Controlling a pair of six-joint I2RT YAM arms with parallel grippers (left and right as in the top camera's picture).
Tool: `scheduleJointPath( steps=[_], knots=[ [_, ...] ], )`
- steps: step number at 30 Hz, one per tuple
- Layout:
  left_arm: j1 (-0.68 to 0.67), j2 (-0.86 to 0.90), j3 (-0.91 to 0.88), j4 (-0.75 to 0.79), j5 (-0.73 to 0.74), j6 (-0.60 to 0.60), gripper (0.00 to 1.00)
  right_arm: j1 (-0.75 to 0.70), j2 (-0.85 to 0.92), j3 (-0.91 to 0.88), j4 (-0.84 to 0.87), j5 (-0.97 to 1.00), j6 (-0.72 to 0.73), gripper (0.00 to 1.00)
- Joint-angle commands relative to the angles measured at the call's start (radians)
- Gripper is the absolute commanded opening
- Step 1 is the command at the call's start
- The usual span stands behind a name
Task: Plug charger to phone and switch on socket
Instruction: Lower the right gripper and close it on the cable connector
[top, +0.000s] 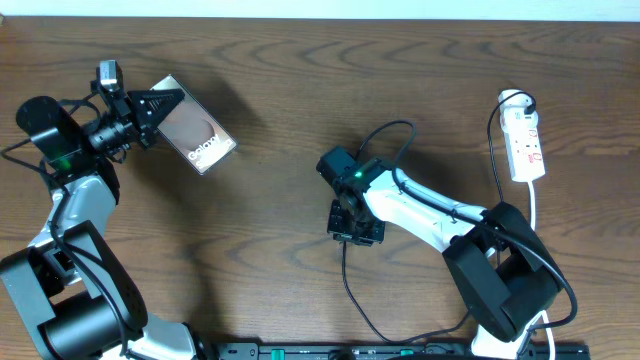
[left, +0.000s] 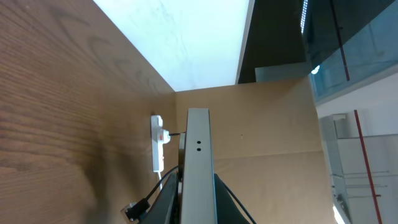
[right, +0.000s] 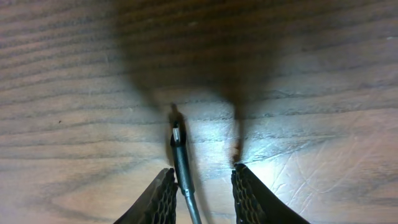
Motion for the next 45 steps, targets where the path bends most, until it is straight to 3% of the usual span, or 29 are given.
scheduleJointPath(
  steps=[1,13,45],
  knots=[
    [-0.002,0.000,0.005,0.006,0.023,0.006,0.07,0.019,-0.002,-0.007,-0.004,0.039,-0.005,0.29],
    [-0.002,0.000,0.005,0.006,0.023,0.006,0.07,0.013,0.074,-0.007,0.002,0.008,-0.005,0.28],
    [-0.002,0.000,0.005,0.006,0.024,0.009,0.07,0.000,0.074,-0.006,0.043,0.008,-0.005,0.24]
  ],
)
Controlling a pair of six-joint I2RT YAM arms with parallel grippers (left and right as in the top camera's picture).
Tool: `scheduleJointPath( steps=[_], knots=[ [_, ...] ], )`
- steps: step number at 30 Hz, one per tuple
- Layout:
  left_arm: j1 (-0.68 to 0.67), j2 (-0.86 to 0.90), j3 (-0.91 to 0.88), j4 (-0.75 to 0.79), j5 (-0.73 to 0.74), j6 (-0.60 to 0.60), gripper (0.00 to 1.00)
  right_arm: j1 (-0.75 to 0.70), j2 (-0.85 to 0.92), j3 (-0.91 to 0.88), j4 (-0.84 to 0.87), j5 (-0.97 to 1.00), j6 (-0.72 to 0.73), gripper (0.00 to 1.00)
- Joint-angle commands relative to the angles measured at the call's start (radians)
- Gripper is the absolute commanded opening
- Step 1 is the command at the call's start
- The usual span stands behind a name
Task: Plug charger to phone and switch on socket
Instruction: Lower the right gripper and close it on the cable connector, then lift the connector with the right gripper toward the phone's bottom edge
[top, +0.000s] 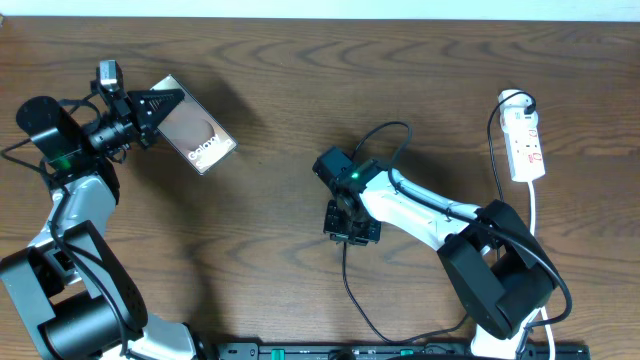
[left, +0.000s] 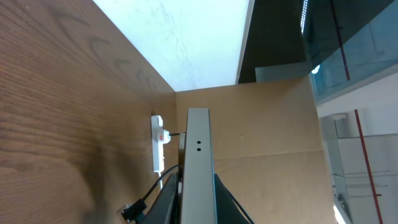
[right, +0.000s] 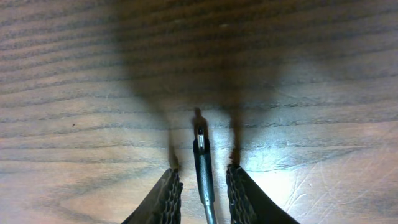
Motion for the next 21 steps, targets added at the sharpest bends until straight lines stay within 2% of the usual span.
scheduleJointPath(
  steps=[1,21],
  knots=[
    [-0.002,0.000,0.005,0.006,0.024,0.006,0.07,-0.006,0.052,-0.011,0.011,0.023,-0.005,0.23],
    [-0.002,0.000,0.005,0.006,0.024,0.006,0.07,-0.006,0.052,-0.011,0.007,0.023,-0.005,0.08]
  ],
)
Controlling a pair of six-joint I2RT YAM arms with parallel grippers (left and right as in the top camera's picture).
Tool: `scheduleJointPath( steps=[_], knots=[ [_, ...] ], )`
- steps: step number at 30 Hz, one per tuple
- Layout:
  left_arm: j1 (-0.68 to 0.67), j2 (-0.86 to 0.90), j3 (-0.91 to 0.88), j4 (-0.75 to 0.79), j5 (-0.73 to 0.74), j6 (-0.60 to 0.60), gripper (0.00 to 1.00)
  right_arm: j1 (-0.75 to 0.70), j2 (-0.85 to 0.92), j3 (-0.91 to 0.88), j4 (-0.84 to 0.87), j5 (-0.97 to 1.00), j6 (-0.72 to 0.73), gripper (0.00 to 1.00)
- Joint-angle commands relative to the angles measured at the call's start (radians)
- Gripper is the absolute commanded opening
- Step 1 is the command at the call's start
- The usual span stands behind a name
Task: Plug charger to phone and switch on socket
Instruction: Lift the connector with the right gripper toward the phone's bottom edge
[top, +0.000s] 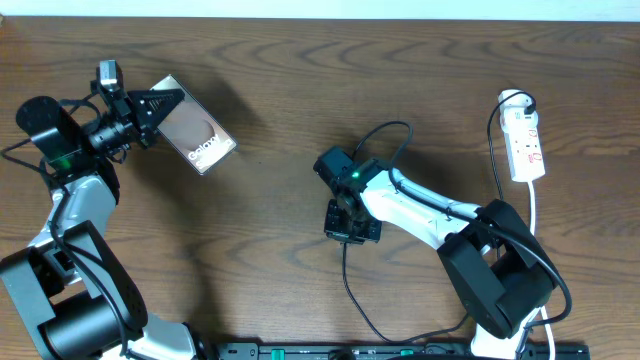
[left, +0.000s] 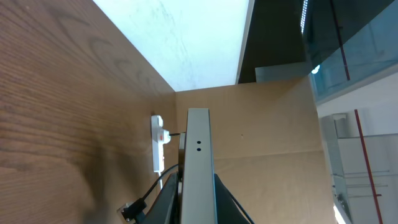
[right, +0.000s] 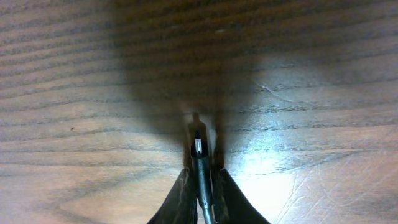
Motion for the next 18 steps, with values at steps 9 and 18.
scheduleJointPath(
  steps=[9,18],
  knots=[
    [-0.002,0.000,0.005,0.006,0.024,0.006,0.08,-0.003,0.050,-0.011,0.006,0.022,-0.005,0.02],
    [-0.002,0.000,0.005,0.006,0.024,0.006,0.07,-0.003,0.050,-0.011,0.006,0.022,-0.005,0.01]
  ],
)
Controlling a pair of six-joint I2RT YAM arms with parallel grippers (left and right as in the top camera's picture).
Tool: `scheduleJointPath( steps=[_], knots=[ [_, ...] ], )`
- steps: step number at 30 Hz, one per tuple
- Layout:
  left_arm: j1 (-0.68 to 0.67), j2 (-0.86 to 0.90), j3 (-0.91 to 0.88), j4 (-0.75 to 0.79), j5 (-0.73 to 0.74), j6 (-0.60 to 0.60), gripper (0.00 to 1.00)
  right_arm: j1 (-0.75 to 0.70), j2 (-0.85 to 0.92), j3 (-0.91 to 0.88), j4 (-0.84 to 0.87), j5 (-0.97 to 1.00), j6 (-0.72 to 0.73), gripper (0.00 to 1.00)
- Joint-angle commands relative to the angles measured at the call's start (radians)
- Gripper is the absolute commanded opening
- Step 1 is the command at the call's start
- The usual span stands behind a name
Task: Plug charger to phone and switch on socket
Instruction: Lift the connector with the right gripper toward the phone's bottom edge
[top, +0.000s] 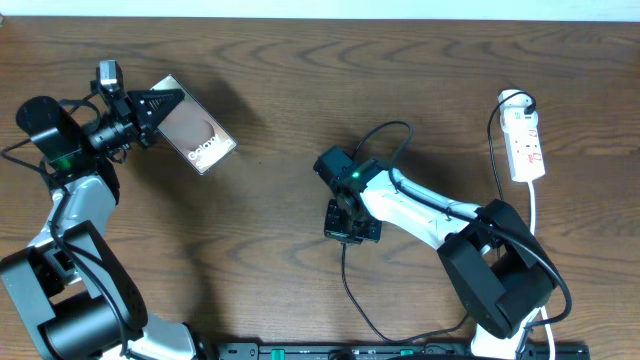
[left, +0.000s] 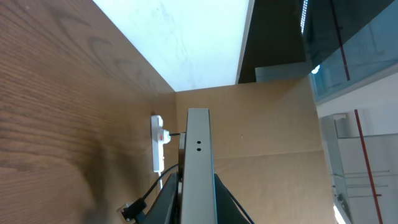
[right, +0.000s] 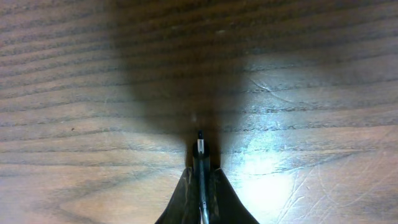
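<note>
My left gripper (top: 150, 107) is shut on the phone (top: 196, 139) at the table's far left, holding it tilted above the wood; in the left wrist view the phone's (left: 198, 155) grey edge rises between the fingers. My right gripper (top: 351, 232) points down at the table's middle, shut on the charger plug (right: 199, 149), whose metal tip pokes out just ahead of the fingertips. The black cable (top: 385, 135) loops behind that arm. The white socket strip (top: 526, 145) lies at the far right, apart from both grippers.
A black cable (top: 352, 290) runs from the right gripper toward the front edge. A white lead (top: 535, 215) trails from the socket strip down the right side. Bare wood lies between the phone and the plug.
The right gripper's fingers have closed the last small gap and now press on the charger plug. The left gripper and the phone have not moved.
The right gripper first stood open on the table with the plug lying by its left finger. Then the plug lay centred between narrowing fingers, then nearly pinched, and now it is gripped. The left gripper held the phone still throughout.
</note>
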Motion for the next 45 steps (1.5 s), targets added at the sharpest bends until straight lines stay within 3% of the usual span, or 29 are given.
scheduleJointPath(
  steps=[1,5,8,15,21,29,45],
  knots=[
    [-0.002,0.000,0.005,0.006,0.024,0.006,0.07,-0.005,0.050,-0.011,0.006,0.019,-0.005,0.01],
    [-0.002,0.000,0.005,0.006,0.024,0.006,0.07,-0.026,0.050,-0.001,0.008,-0.053,-0.029,0.01],
    [-0.002,0.000,0.005,0.006,0.024,0.006,0.07,-0.060,0.049,0.009,0.065,-0.212,-0.116,0.01],
    [-0.002,0.000,0.005,0.006,0.024,0.007,0.07,-0.126,0.049,0.012,0.452,-0.814,-0.438,0.01],
    [-0.002,0.000,0.005,0.006,0.037,0.040,0.07,-0.128,0.049,0.012,0.721,-1.105,-0.541,0.01],
    [-0.002,0.000,0.005,0.006,0.064,0.064,0.07,-0.127,0.049,0.012,0.852,-1.262,-0.658,0.01],
    [-0.055,0.000,0.005,0.006,0.077,0.127,0.07,-0.102,0.050,0.012,0.932,-1.302,-0.668,0.01]
  ],
)
